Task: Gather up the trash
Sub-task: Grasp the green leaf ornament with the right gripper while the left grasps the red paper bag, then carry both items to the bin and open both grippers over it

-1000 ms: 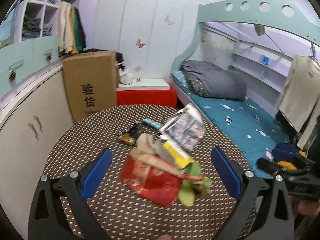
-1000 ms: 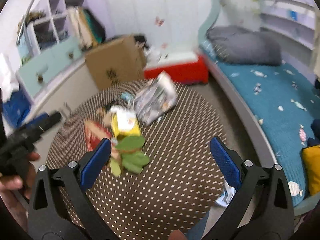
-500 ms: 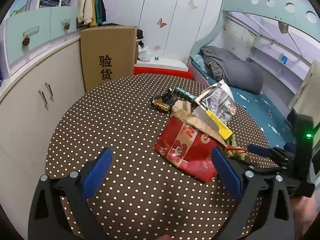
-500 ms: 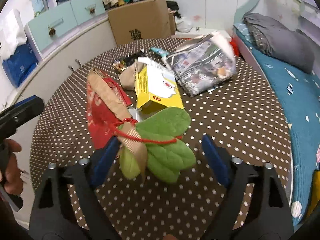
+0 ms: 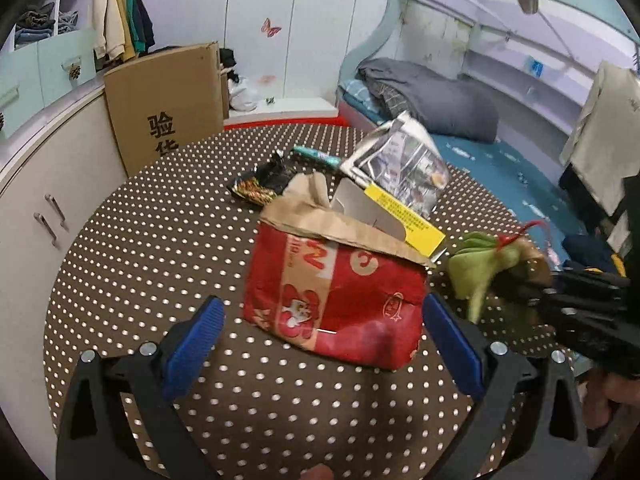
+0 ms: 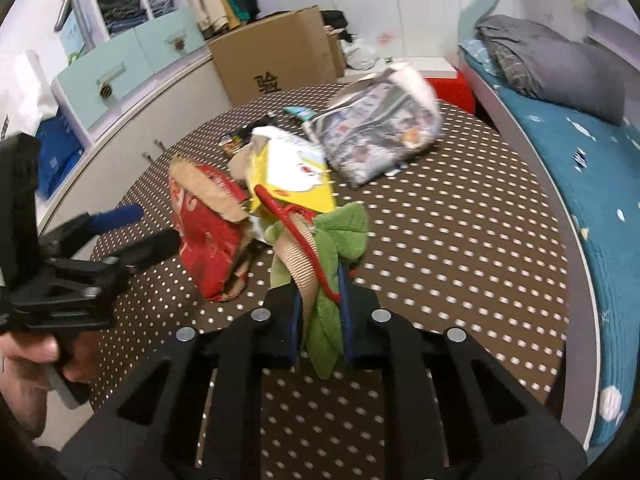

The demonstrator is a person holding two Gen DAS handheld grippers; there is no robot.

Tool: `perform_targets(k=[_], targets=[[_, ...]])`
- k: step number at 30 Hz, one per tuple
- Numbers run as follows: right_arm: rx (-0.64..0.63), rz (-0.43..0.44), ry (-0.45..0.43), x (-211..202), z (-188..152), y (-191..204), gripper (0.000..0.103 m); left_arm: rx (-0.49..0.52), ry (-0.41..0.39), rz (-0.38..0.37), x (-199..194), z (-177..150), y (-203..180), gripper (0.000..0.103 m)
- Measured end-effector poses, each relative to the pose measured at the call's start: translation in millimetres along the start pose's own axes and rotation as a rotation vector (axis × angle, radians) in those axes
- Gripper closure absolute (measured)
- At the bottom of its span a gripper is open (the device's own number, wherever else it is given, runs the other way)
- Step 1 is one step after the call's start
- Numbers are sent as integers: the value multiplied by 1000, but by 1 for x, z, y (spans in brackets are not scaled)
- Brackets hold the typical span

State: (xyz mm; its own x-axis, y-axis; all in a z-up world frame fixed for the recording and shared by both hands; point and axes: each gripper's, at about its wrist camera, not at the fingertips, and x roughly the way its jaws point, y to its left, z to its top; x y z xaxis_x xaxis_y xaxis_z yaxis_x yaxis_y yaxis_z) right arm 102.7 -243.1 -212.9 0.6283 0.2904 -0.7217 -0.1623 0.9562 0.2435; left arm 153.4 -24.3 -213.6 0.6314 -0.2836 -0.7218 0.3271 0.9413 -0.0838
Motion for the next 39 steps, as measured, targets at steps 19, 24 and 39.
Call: perform_targets(k=[19,24,39], targets=[[35,23,-4,-1,-5,-18,87,-32,24,216,24,-1,-15,56],[41,28,-2,-1,-5,-21,87,-78,-12,148,4,-9,17,78],[21,29,-2,-1,0,-14,87,-185,-115,55,-18,-7,67,87]])
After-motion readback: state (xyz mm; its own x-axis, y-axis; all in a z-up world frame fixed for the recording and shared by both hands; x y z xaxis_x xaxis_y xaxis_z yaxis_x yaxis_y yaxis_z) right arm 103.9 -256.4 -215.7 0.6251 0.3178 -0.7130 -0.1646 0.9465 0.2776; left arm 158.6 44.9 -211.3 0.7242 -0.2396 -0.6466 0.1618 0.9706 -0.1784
